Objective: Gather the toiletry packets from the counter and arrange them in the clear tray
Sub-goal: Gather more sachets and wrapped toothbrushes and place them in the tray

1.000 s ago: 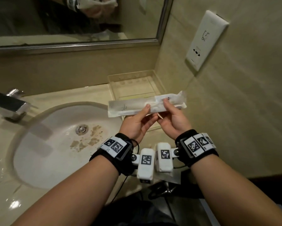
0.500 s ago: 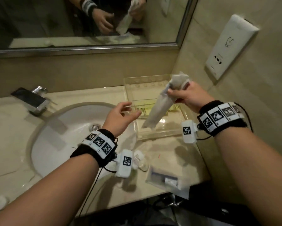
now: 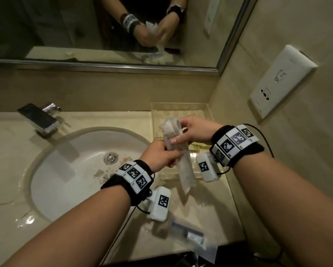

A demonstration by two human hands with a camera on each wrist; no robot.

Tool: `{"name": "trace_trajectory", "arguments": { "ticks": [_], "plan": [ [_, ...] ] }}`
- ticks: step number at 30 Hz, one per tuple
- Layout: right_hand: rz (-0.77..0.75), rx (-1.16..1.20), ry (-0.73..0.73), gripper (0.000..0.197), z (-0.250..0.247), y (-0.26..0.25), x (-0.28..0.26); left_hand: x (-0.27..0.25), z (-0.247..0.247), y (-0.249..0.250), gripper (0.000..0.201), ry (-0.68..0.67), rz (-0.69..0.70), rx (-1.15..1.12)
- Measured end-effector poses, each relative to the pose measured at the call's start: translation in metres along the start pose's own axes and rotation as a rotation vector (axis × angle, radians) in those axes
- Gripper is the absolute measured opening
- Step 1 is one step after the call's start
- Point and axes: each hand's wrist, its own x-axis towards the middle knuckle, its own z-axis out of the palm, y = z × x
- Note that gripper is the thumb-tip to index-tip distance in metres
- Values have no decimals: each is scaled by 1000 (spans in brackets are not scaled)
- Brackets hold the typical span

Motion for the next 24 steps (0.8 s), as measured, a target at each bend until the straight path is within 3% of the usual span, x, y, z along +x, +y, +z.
{"name": "trace_trajectory", "arguments": {
  "ticks": [3, 6, 11, 15, 20, 24],
  "plan": [
    [-22, -36, 105, 37, 2, 11, 8, 5, 6, -6, 4, 60, -49, -133],
    [-8, 44, 203, 52, 4, 25, 11, 14, 7, -11, 2, 221, -112, -305],
    [-9, -343, 166, 61, 20, 48, 6, 32, 9, -20, 8, 399, -247, -621],
    [-94, -514, 243, 57, 38, 63, 7, 39, 18, -26, 7, 384, -281, -718],
    [-51, -588, 398, 46, 38, 85, 14, 43, 23, -32, 18, 335, -309, -754],
    [-15, -582, 365, 40, 36, 98, 22, 45, 16, -37, 20, 274, -359, -671]
  ]
}}
